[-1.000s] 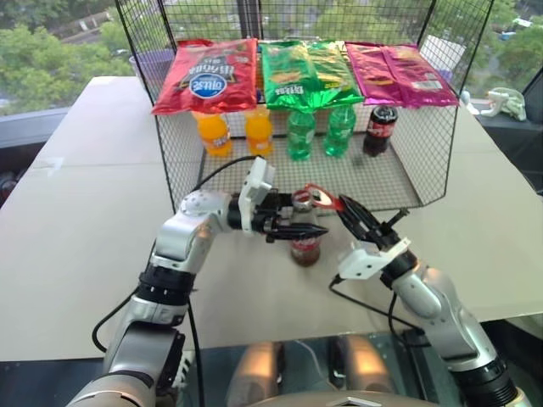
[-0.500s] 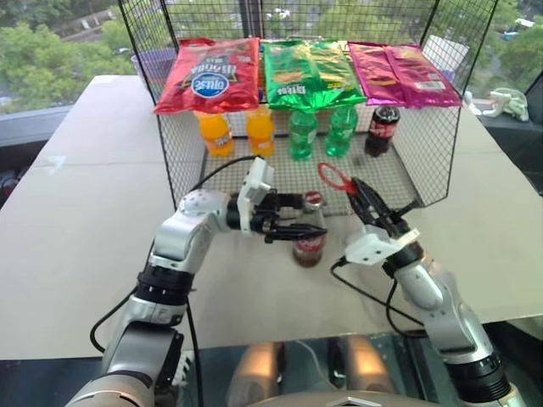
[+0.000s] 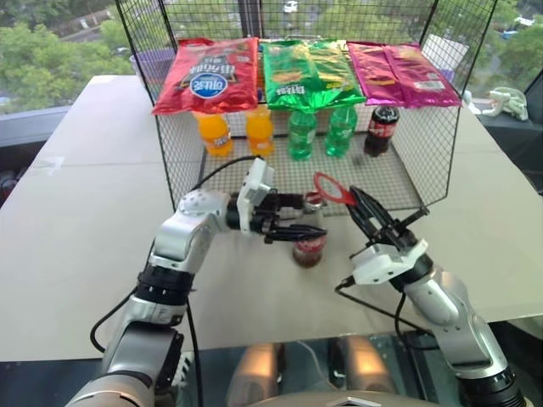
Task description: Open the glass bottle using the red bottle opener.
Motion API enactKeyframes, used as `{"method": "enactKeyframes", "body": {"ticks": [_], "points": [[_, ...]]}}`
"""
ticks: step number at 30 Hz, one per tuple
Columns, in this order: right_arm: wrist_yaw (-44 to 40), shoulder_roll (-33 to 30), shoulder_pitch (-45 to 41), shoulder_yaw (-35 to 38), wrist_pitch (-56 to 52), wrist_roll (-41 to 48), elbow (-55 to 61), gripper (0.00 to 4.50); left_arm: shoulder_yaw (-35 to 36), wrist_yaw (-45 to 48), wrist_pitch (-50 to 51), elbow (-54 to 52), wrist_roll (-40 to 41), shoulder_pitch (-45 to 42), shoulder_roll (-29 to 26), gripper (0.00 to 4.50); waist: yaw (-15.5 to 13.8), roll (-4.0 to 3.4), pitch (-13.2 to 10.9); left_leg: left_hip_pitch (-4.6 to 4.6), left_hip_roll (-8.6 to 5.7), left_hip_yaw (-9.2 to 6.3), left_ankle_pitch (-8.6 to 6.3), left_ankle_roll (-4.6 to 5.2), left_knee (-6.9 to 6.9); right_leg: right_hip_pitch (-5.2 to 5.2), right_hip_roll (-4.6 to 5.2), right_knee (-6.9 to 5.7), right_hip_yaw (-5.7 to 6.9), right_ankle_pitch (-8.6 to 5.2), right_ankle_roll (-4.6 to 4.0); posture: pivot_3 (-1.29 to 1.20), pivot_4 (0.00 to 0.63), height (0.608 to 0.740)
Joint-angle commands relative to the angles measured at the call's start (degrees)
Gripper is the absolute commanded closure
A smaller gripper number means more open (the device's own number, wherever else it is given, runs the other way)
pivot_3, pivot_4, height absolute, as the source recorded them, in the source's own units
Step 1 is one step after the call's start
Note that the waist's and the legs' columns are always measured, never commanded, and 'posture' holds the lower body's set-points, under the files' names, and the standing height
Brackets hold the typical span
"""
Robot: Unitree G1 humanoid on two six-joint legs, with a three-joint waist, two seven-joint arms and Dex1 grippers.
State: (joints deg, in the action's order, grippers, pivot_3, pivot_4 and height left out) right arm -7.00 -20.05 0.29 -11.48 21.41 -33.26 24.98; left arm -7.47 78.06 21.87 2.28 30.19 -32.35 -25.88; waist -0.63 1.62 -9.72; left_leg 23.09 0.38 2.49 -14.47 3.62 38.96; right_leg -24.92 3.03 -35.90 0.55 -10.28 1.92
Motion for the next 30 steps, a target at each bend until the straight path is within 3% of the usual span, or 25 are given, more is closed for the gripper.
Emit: {"method": "enactKeyframes", "body": {"ticks": [1, 12, 17, 30], "points": [[-0.27, -0.3, -0.55, 0.29, 1.02, 0.2, 2.03, 4.5, -0.06, 0.07, -1.51, -0.23, -0.3, -0.34, 0.33, 1.51, 0.0, 0.0, 0.0, 0.0, 0.0, 0.0, 0.0, 0.0, 0.0, 0.0, 0.0, 0.0, 0.0, 0.0, 0.0, 0.0, 0.15, 0.74], [-1.13, -0.7, -0.55, 0.6, 1.16, -0.04, 2.16, 4.5, 0.06, 0.1, -1.98, -0.2, -0.46, 0.05, 0.52, 1.51, 0.0, 0.0, 0.0, 0.0, 0.0, 0.0, 0.0, 0.0, 0.0, 0.0, 0.01, 0.0, 0.0, 0.0, 0.0, 0.0, 0.15, 0.74], [-1.29, -0.68, -0.59, 0.45, 1.25, -0.24, 2.12, 4.5, -0.07, 0.6, -1.58, -0.95, -0.01, 0.66, -0.03, 2.71, -0.02, 0.0, 0.01, -0.04, 0.0, 0.0, 0.0, 0.0, 0.0, 0.03, 0.04, 0.0, 0.01, 0.0, 0.0, 0.0, 0.15, 0.74], [-0.8, 0.02, 0.09, 0.1, 1.22, -0.74, 1.59, 4.5, -0.45, 1.41, -2.93, 0.01, -0.18, 1.59, -0.91, 2.71, -0.07, 0.0, 0.01, -0.04, 0.0, 0.0, -0.01, 0.0, -0.01, 0.04, 0.06, 0.0, 0.01, 0.0, 0.0, 0.0, 0.15, 0.74]]}}
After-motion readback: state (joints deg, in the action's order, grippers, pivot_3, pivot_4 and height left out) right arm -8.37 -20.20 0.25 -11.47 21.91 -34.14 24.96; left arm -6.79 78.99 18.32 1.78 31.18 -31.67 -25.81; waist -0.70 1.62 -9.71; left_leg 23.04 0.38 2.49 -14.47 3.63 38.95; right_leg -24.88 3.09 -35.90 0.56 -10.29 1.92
